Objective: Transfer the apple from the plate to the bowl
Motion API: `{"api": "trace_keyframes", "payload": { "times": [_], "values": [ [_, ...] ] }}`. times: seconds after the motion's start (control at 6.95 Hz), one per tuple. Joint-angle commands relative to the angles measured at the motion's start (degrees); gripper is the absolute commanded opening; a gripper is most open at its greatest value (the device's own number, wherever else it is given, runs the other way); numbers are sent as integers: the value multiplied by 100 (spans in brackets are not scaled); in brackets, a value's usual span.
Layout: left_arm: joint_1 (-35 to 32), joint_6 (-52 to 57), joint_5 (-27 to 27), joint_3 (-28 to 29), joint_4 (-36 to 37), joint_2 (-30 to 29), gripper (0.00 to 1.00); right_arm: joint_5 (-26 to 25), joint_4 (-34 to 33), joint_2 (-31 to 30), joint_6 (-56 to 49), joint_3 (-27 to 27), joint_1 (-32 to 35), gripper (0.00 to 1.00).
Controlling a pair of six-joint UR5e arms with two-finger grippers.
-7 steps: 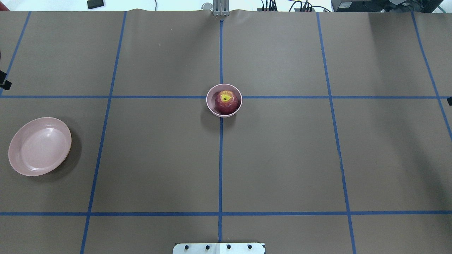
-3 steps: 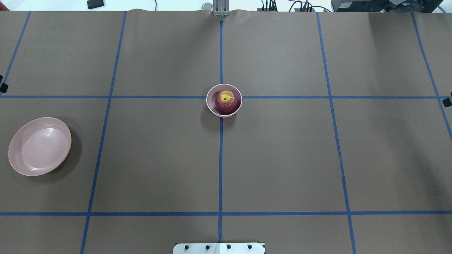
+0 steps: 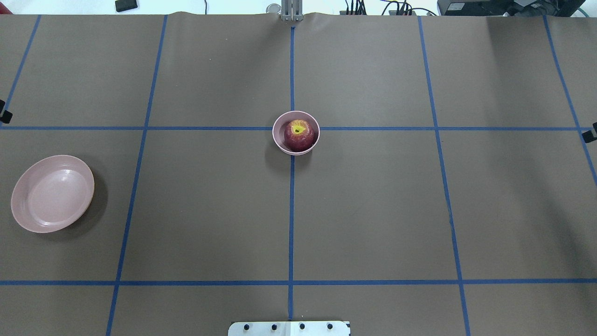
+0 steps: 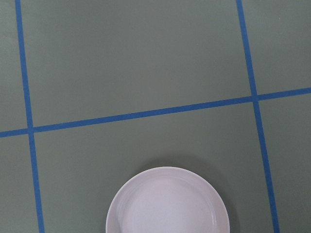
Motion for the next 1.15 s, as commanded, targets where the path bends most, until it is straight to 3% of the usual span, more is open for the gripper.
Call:
{"api": "trace_keyframes", "payload": {
  "times": [0.0,1.01],
  "values": [
    [-1,-6,11,4,3,20,98,-37,6,38,11,-12,-45,100],
    [8,20,-6,40,-14,-24,98,-47,6,161,134,-38,-63,100]
  ]
}}
